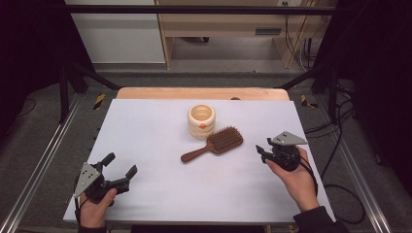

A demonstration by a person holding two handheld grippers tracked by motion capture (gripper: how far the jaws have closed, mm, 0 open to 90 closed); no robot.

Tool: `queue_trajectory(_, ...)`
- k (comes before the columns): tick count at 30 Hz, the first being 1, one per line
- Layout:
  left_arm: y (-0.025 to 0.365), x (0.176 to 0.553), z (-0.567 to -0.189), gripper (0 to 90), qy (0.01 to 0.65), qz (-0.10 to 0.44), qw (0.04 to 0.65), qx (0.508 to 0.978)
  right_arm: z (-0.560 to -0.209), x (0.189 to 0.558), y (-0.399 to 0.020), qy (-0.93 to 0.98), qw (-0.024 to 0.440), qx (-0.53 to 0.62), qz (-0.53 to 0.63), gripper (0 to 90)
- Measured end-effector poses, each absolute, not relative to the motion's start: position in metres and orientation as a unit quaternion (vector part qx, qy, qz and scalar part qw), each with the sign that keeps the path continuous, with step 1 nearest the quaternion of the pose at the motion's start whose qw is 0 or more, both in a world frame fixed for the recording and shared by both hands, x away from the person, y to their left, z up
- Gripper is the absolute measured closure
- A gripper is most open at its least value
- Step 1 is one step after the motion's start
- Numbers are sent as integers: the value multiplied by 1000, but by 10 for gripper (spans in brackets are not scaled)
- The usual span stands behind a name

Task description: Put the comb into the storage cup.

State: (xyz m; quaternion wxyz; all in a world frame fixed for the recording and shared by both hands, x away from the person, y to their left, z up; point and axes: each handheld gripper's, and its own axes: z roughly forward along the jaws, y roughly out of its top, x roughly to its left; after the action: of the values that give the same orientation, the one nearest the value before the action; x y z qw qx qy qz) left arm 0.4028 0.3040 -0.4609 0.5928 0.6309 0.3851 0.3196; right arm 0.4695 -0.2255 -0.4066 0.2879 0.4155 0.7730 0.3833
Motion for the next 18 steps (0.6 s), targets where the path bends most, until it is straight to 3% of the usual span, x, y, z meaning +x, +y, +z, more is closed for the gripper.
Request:
queue_trajectory(2, 303, 403, -461, 46, 384, 319, 592, 632, -401, 478, -224, 781, 286, 411, 374, 637)
queue_trajectory(5, 303, 403, -461, 47, 383, 318, 592, 633, -400, 483, -221, 789, 280, 411, 361, 691)
queue_trajectory(6, 302, 403, -461, 47, 383, 317, 591, 635, -398, 489, -218, 793, 281, 406, 357, 751)
queue_trajectory(18, 303, 403, -461, 50, 382, 318, 590, 636, -411, 543, -205, 811, 285, 408, 309, 884)
